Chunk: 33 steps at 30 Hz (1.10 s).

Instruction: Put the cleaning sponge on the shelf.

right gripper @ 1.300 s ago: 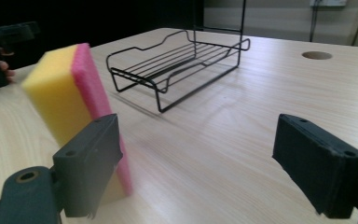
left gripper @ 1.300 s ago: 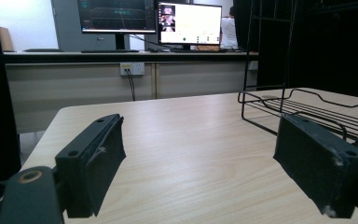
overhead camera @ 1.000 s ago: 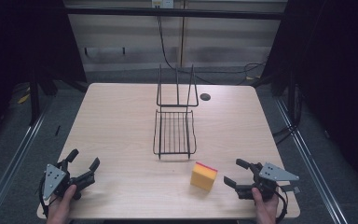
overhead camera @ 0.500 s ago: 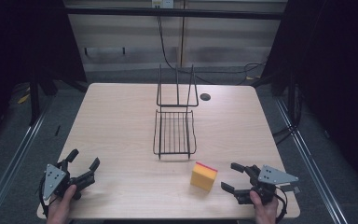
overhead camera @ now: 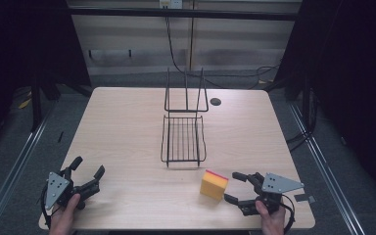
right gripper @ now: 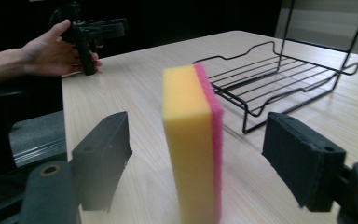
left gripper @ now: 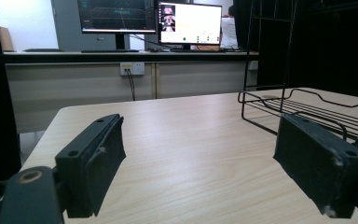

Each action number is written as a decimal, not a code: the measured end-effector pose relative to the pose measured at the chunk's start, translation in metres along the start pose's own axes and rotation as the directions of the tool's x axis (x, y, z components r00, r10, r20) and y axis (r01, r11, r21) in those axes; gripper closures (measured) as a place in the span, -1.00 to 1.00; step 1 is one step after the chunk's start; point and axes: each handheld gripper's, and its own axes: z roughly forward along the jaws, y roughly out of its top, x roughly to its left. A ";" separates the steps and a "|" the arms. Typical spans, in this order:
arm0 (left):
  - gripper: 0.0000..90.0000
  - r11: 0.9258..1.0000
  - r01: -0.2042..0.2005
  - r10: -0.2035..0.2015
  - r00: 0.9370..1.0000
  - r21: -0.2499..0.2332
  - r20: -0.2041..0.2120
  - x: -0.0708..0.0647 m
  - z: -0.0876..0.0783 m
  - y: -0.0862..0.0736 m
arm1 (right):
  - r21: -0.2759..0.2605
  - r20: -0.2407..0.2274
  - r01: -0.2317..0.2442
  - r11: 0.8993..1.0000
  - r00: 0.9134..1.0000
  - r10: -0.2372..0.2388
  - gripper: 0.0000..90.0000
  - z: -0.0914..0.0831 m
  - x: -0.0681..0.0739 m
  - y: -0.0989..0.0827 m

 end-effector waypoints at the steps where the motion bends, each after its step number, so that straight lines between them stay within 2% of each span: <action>1: -0.65 1.000 0.000 0.000 1.000 0.000 0.000 0.000 0.000 0.000 | 0.003 -0.001 0.001 1.000 1.000 -0.001 -0.48 0.001 0.001 0.000; 6: -0.65 1.000 0.002 -0.002 1.000 -0.001 0.004 0.000 0.000 0.000 | 0.012 -0.031 0.017 1.000 0.999 -0.017 -0.43 0.007 0.002 0.002; 10: -0.65 1.000 0.000 0.000 1.000 0.000 0.000 0.000 0.000 0.000 | 0.016 -0.019 0.019 1.000 1.000 -0.019 -0.43 0.012 0.002 0.005; 16: -0.65 1.000 0.002 -0.002 1.000 -0.001 0.004 0.000 0.000 0.000 | 0.028 -0.032 0.031 0.999 0.999 -0.030 -0.26 0.025 -0.001 0.010; 17: -0.65 1.000 0.002 -0.002 1.000 -0.001 0.004 0.000 0.000 0.000 | 0.027 -0.044 0.032 0.999 0.999 -0.031 -0.24 0.027 -0.002 0.010; 25: -0.65 1.000 0.001 -0.001 1.000 0.000 0.000 0.000 0.000 0.000 | 0.039 -0.040 0.022 0.999 0.999 -0.021 -0.11 0.036 -0.007 0.005; 33: -0.65 1.000 0.001 -0.001 1.000 0.000 0.001 0.000 0.000 0.000 | 0.045 -0.058 0.017 0.999 0.998 -0.015 0.06 0.043 -0.009 0.002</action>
